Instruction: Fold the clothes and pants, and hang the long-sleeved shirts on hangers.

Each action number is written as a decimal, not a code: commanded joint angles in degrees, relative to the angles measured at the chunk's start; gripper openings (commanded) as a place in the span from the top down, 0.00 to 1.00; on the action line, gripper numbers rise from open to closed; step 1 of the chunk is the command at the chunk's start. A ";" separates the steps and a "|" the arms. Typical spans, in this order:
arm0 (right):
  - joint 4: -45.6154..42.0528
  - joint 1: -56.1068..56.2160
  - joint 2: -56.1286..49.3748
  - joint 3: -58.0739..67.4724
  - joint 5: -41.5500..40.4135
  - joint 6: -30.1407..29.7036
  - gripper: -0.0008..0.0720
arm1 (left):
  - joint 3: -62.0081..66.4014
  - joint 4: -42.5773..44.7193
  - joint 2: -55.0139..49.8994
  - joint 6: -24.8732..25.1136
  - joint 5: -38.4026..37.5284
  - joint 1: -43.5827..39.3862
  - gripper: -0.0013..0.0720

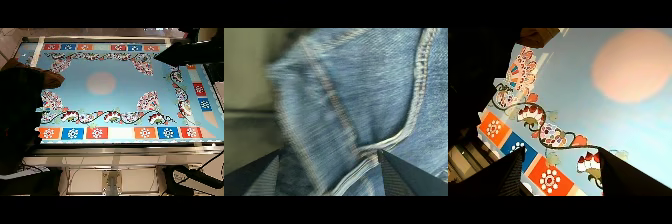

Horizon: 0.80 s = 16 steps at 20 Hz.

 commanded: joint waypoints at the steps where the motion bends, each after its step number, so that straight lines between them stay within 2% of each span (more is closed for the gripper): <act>1: -0.81 4.52 -2.45 0.00 -5.51 0.94 0.24 | 1.01 -8.46 -6.40 5.09 2.25 -1.62 0.02; 3: -1.70 6.14 -2.60 0.00 -7.82 0.98 0.25 | 1.31 -11.54 -7.52 5.18 6.75 -2.58 0.03; 4: -1.68 6.71 -2.58 0.00 -8.66 0.98 0.25 | 1.44 -13.68 -7.56 5.75 8.52 -3.19 0.22; 5: -1.66 7.23 -2.58 0.02 -9.20 1.11 0.25 | 1.95 -16.17 -7.45 8.37 8.76 -3.72 0.67; 6: -1.66 7.28 -2.58 0.11 -9.03 1.11 0.25 | 2.84 -18.03 -7.28 11.56 7.37 -4.07 0.94; 7: -1.66 7.26 -2.51 0.39 -8.57 1.22 0.25 | 4.17 -19.45 -6.78 13.84 4.39 -4.42 0.96; 9: -1.95 6.64 -2.45 2.64 -5.86 2.60 0.25 | 7.41 -20.37 -4.37 15.15 -2.23 -4.70 0.96; 11: -2.34 5.55 -2.45 7.41 -0.09 3.41 0.25 | 11.37 -22.08 1.07 15.52 -9.51 -4.72 0.96; 12: -3.06 4.63 -2.45 10.69 3.50 3.52 0.25 | 12.55 -25.64 4.74 16.92 -12.04 -4.72 0.96; 14: -5.79 2.40 -2.32 17.68 9.66 3.52 0.25 | 12.96 -37.18 14.12 20.76 -13.90 -5.73 0.96; 16: -9.35 -0.39 0.02 19.98 10.97 3.41 0.25 | 12.96 -43.76 23.56 22.01 -11.85 -10.08 0.96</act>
